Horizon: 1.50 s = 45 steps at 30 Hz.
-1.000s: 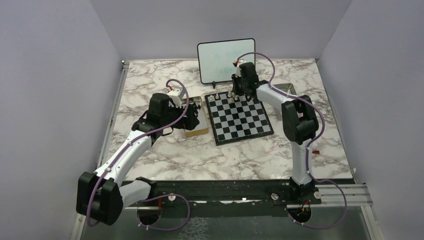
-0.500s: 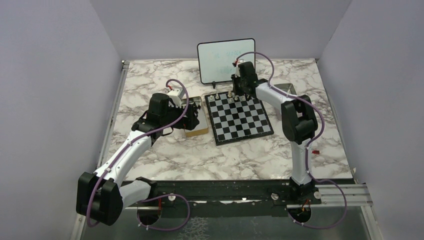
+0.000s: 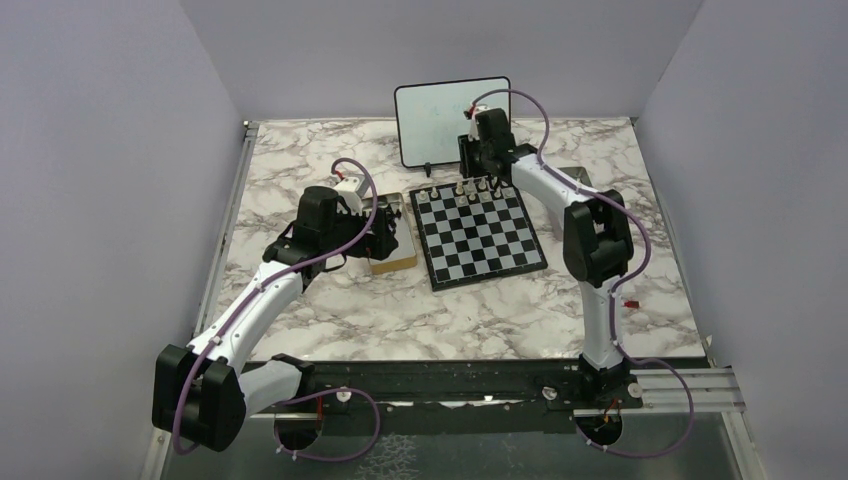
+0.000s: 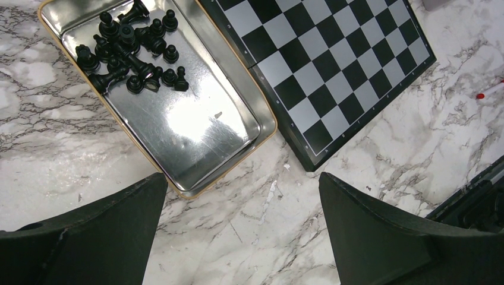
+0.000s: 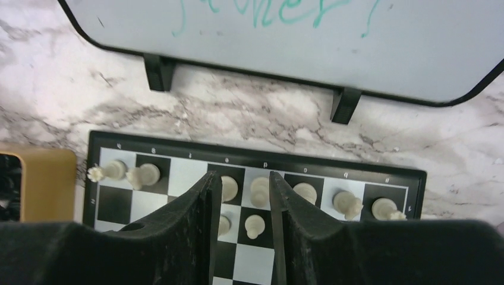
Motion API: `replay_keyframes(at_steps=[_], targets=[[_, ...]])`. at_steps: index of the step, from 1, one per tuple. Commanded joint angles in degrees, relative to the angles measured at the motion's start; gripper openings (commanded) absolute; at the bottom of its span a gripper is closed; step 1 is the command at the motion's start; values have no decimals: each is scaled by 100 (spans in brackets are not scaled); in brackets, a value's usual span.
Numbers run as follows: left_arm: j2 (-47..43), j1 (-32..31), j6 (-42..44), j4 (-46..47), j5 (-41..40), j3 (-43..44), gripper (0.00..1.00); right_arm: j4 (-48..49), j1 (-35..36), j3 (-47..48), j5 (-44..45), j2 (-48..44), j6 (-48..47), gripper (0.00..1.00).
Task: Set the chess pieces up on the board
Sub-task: Place the chess piece on the chessboard, then pick up the chess piece from the storage box.
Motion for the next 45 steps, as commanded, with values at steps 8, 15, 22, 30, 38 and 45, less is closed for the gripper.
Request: replay_keyframes(at_steps=[8,15,22,30,38,45], targets=[[-99,-2,-144,19,-174,-54,99,-862,35,289,894,-806,91,40],[-52,-2,-97,-16,-5,-70,99,-922,-413,-419,1102,-1584,-7,40],[-179,-2,-23,-27,-84,-95,99,-780,-1277,-1084,1164,-2065,-57,37],[-242,-2,-13,10,-185,-143,99,-606,-2365,-1439,1142,-1899,72,31],[-225,-2,-13,19,-194,-133,99,-455,-2637,-1057,1239,-1105,345,26],[-247,-2,-4,19,-233,-133,99,-188,-2655,-913,1568,-641,413,23]])
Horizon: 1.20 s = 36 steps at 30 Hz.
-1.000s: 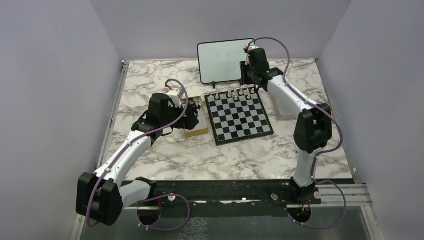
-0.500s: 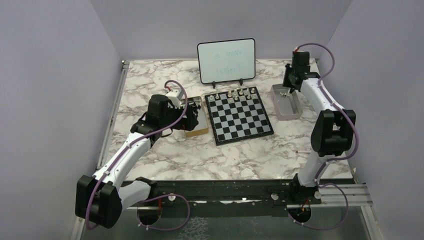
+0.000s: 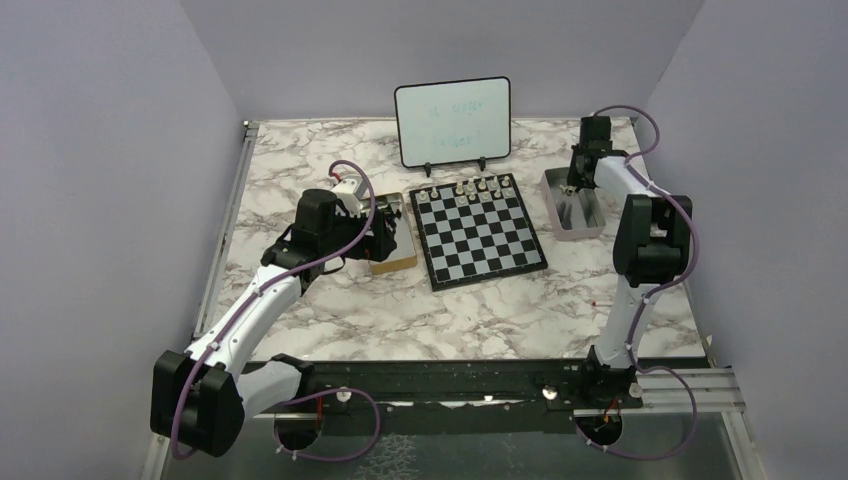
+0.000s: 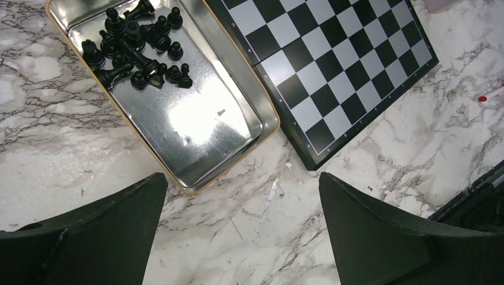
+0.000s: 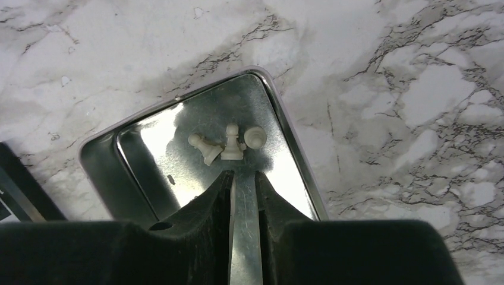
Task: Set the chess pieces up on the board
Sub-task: Pick up the chess piece from the storage box.
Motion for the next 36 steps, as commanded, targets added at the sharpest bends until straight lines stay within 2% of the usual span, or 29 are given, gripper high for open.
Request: replay_keyframes(at_steps=[1,11,36], targets=[[-89,-2,53,30,-144,-33,99,364,-37,243,388,181,128,23],[-20,-2,53,32,-113,-2,99,421,-37,418,454,490,123,27],[-10,-2,49,23,-105,1,99,264,-85,516,520,805,94,27]])
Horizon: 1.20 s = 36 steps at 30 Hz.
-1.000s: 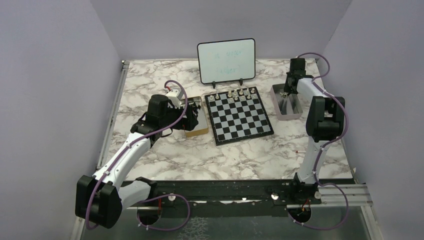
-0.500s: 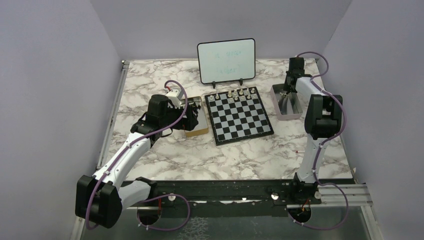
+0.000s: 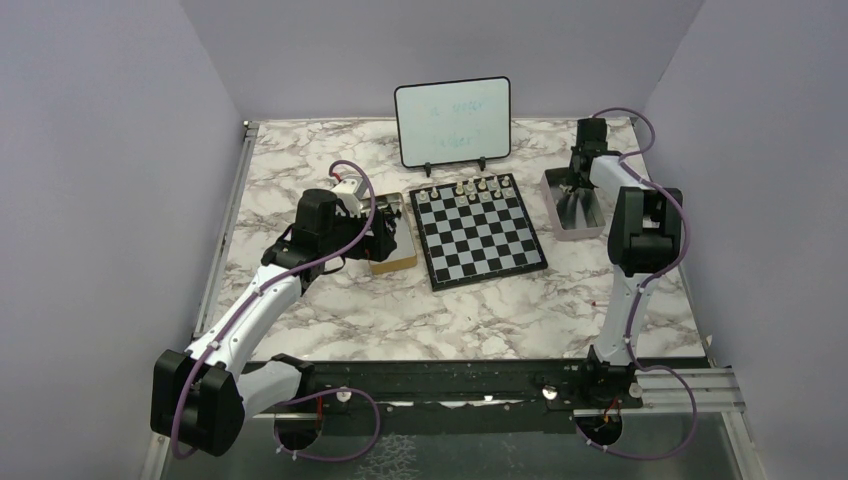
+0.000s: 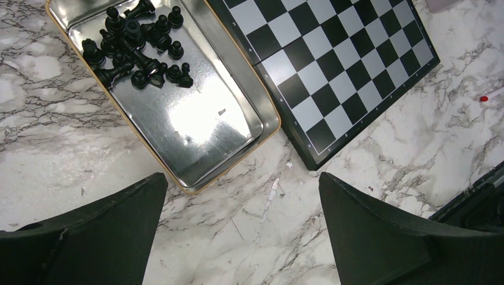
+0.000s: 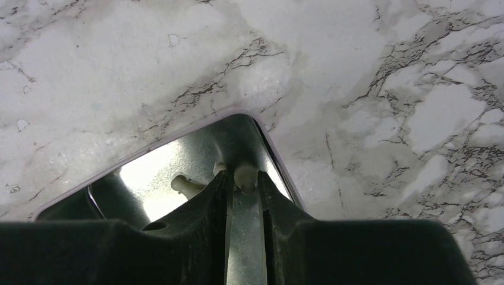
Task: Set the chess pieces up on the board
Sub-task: Pick up the chess piece from the storage box.
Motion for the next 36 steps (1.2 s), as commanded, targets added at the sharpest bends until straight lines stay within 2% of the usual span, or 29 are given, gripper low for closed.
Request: replay_keyframes(at_steps=[1,13,25,36], targets=[[-25,-2,50,23,-95,2,99,26,-52,152,207,103,4,27],[-40,-2,59,15,-137,-10,99,-20,-51,53,35,-209,-155,13],[-81,-3,41,23,-118,-20,99,-470,-24,116,-389,-998,-145,12],[-399,-2,-94,-145,-230,-17,99,-583,635,-252,-1036,-1703,105,12]])
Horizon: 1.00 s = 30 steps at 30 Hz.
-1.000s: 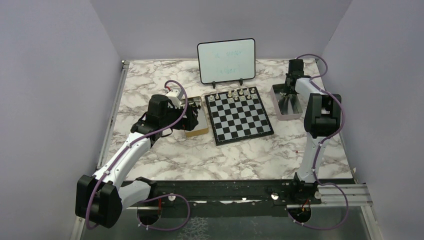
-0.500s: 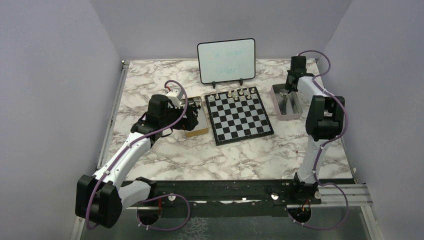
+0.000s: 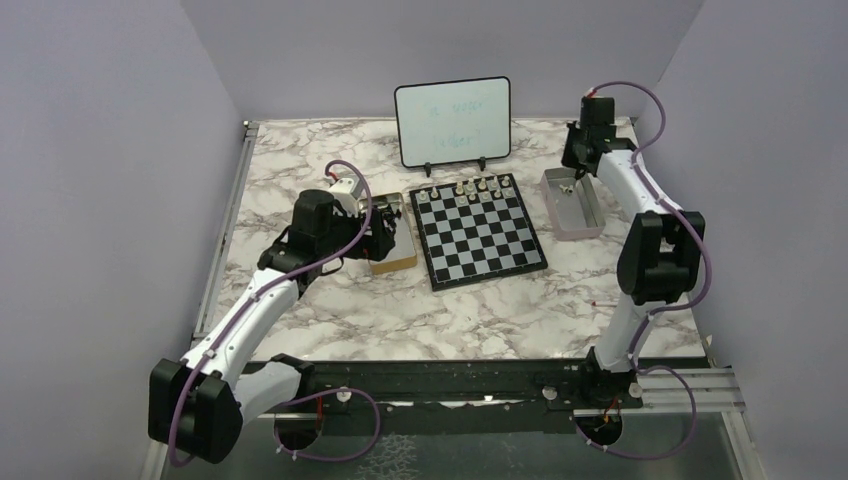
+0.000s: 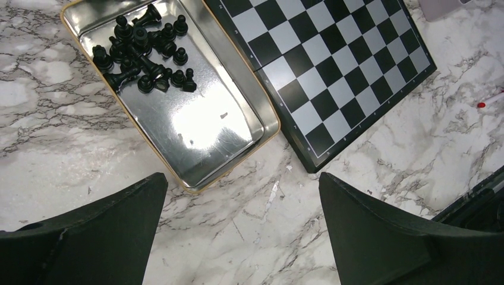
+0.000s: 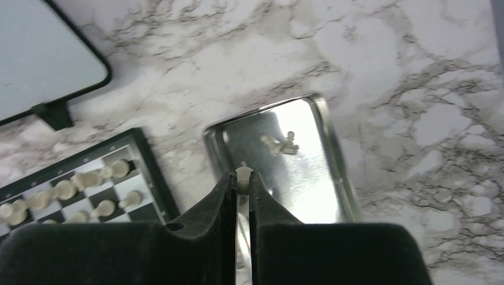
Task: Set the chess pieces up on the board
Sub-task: Pick up the chess piece from the storage box, then place the chess piece on the chessboard.
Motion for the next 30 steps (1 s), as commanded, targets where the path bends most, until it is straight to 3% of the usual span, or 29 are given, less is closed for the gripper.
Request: replay_keyframes(at_steps=[1,10,18,30], targets=[[-312,-2,-64,-158,-183,-34,99,-132,447,-227,-428,-399,171,12],[-592,-2,44,-291,-468,-245,99,101,1707,-294,-345,-498,336,12],[-665,-2,121,-290,-505,-261,99,287,2820,18,-56,1,402,12],[-797,-2,125,-296,-551,-279,99,389,3650,602,474,1030,300,12]])
